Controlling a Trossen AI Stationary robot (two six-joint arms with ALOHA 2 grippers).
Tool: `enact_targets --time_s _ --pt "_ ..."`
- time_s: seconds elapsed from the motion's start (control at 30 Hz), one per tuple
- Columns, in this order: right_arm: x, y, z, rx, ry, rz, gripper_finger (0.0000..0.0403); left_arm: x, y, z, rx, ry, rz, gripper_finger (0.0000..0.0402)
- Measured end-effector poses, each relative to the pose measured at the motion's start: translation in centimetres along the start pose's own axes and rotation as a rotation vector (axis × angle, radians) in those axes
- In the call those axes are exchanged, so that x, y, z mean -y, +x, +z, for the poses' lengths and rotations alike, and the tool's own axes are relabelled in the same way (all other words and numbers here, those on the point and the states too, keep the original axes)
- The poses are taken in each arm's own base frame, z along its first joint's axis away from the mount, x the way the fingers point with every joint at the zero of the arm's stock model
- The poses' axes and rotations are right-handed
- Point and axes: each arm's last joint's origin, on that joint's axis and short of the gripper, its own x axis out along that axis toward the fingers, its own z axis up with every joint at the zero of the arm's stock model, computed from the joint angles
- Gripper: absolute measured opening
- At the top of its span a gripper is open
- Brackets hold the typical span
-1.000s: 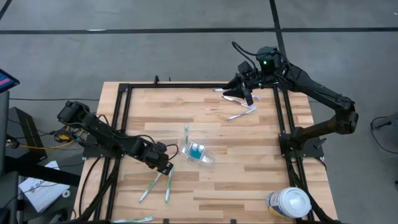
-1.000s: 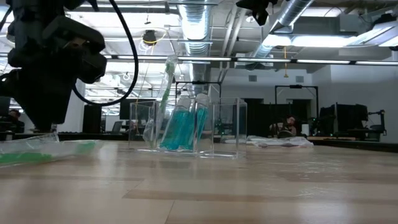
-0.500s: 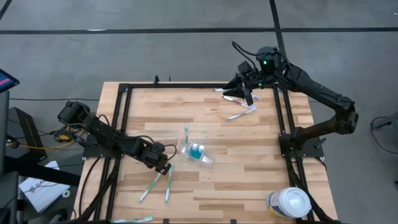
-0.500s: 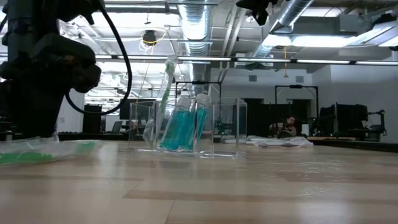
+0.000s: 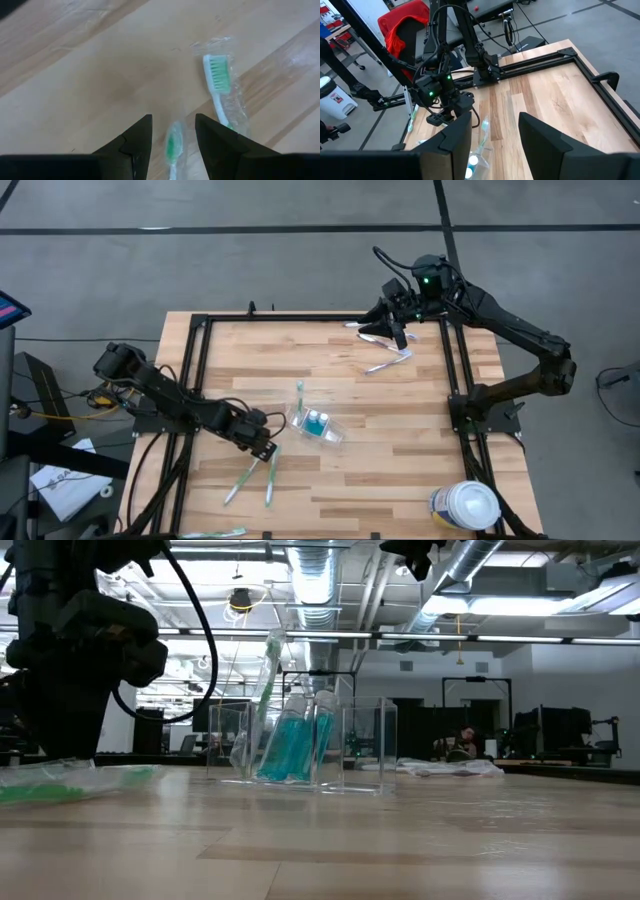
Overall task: Pick & Place toothbrushing station
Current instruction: Put the green toothbrush into the transparent organizer
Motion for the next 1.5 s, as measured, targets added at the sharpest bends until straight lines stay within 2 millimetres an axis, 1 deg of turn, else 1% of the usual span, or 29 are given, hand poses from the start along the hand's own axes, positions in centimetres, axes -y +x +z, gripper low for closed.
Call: enact_targets --time_s 0.13,0.27,0.37,0.43,0.47,0.6,0.63,0.73,0.83,0.9,1.0,1.17,1.33,1.5 --pt "0.0 0.0 0.0 0.001 0.000 0.000 0.0154 0.2 0.8 0.0 -0.006 0.001 0.001 0.0144" --pt "0.0 0.0 0.0 0.003 0.001 0.000 0.0154 0.5 2.1 -0.1 -0.027 -0.001 0.009 0.0144" --pt "0.0 0.0 0.0 0.004 0.000 0.000 0.0154 0.5 2.5 -0.1 -0.034 -0.009 0.022 0.0140" --pt "0.0 0.0 0.1 0.005 0.000 0.000 0.0154 0.4 2.5 -0.1 -0.036 -0.009 0.027 0.0124" --pt "0.0 0.0 0.1 0.005 0.000 0.000 0.0154 0.3 2.5 -0.1 -0.036 -0.010 0.031 0.0110" --pt "0.0 0.0 0.1 0.005 0.000 0.000 0.0154 0.1 1.9 -0.1 -0.015 -0.007 0.034 0.0024" --pt "0.0 0.0 0.1 0.005 -0.001 0.000 0.0154 0.1 1.7 0.0 -0.004 -0.007 0.028 0.0013" --pt "0.0 0.0 0.1 0.005 -0.001 0.000 0.0154 0.6 1.1 0.3 0.035 -0.015 -0.031 0.0007" --pt "0.0 0.0 0.1 0.005 -0.003 0.000 0.0154 0.6 0.3 0.6 0.084 -0.026 -0.048 0.0001" --pt "0.0 0.0 0.1 0.005 -0.007 0.000 0.0154 0.6 -0.7 1.0 0.162 -0.044 -0.078 0.0001" --pt "0.0 0.0 0.1 0.005 -0.016 0.000 0.0154 0.6 -2.7 1.7 0.329 -0.088 -0.137 0.0001" --pt "0.0 0.0 0.0 0.004 -0.019 0.000 0.0154 0.1 -7.0 2.6 0.669 -0.151 -0.243 0.0000" --pt "0.0 0.0 0.0 0.004 -0.019 0.000 0.0154 -0.5 -11.5 3.1 0.961 -0.094 -0.318 0.0000" --pt "0.0 0.0 0.1 0.005 -0.019 0.000 0.0154 -0.6 -15.0 3.4 1.171 -0.060 -0.363 0.0000"
